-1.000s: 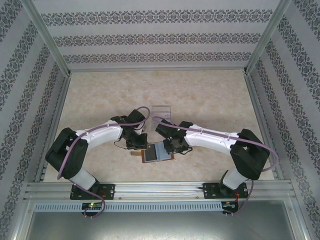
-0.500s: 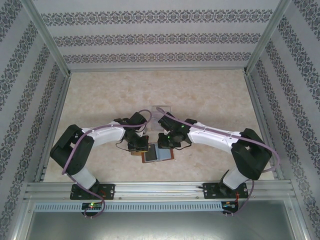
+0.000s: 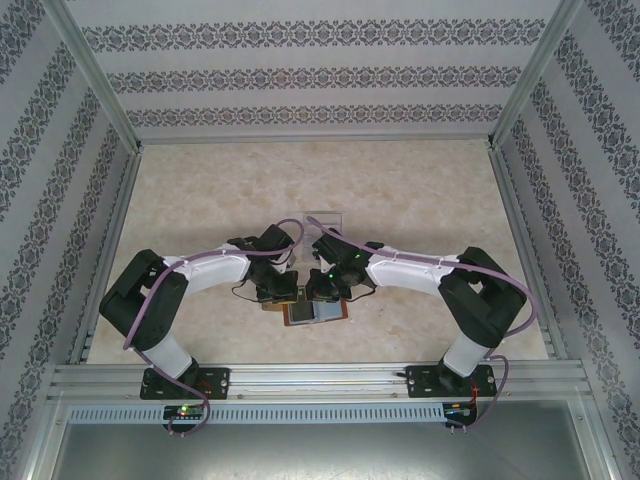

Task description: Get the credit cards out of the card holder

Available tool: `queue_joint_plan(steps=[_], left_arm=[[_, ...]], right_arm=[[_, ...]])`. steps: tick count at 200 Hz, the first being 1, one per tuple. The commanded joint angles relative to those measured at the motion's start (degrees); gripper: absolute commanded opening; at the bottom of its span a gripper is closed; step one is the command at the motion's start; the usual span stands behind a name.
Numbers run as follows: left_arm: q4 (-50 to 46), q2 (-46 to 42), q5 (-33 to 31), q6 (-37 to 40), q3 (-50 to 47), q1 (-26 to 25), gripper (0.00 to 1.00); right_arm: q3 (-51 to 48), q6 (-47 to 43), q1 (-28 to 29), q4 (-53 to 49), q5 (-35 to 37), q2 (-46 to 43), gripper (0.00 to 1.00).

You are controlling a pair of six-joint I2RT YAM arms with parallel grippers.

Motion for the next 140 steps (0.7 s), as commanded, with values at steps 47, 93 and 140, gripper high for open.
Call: queue_joint_plan(steps=[47, 93, 140], left_arm=[[-2.57, -0.50, -3.29, 0.36, -1.61, -0.56, 0.03], [-3.52, -0.50, -3.44, 0.90, -0.98, -0.61, 0.03], [-3.90, -0.47, -3.50, 1.06, -1.04, -0.54, 0.03]], right_arm=[[-0.20, 0.79, -0.64, 2.78, -1.36, 3.31, 0.17], [-0.14, 0.88, -0.64, 3.76, -1.64, 3.93, 0.14], [0.19, 0.25, -0.67, 1.91, 0.01, 5.97, 0.19]])
